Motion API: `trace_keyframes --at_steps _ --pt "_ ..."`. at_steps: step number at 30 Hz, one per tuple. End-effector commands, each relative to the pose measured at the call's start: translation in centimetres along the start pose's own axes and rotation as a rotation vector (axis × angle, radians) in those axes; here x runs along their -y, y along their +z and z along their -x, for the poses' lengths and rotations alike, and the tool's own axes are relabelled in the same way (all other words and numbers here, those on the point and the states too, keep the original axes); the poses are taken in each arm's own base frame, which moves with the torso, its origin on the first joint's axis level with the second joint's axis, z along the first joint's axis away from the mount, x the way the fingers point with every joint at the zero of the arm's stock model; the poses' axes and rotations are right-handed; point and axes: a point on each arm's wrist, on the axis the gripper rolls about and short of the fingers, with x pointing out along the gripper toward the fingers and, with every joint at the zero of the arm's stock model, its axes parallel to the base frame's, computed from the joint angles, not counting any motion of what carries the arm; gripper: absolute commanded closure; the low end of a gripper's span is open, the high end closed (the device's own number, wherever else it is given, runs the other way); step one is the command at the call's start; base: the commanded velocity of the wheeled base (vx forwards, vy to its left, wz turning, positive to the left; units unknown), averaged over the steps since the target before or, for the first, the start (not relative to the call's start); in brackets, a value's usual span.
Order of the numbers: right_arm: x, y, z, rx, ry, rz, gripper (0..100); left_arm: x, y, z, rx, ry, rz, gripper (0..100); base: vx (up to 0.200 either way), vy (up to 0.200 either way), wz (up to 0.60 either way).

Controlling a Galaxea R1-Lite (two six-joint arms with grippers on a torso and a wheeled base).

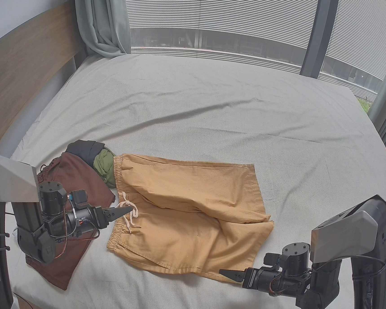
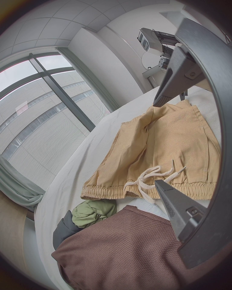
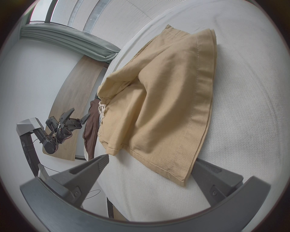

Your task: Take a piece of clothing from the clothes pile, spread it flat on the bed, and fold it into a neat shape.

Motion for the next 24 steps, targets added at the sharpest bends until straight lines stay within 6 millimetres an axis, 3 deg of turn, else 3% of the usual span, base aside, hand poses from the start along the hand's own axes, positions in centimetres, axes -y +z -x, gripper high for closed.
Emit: trace_keyframes --at_steps 1,7,8,24 --pt "-0.37 0.35 0.34 0.016 0.009 0.007 0 -0.01 -0.03 -0.04 -0.001 -0.001 0.000 0 0.000 0.000 0.00" --pt "-0.24 -0.01 0.54 0.001 -0.001 0.004 0 -0.01 -0.03 -0.04 -0.001 -0.001 0.000 0 0.000 0.000 0.00" --pt "-0.26 -0.13 0.64 -0.004 -0.003 0.004 100 -0.02 -0.07 -0.02 -0.002 0.002 0.002 0 0.000 0.000 0.00" --pt "0.07 -0.30 0.57 -0.010 -0.014 0.001 100 -0.03 -0.20 0.12 -0.008 0.001 0.006 0 0.000 0.000 0.00"
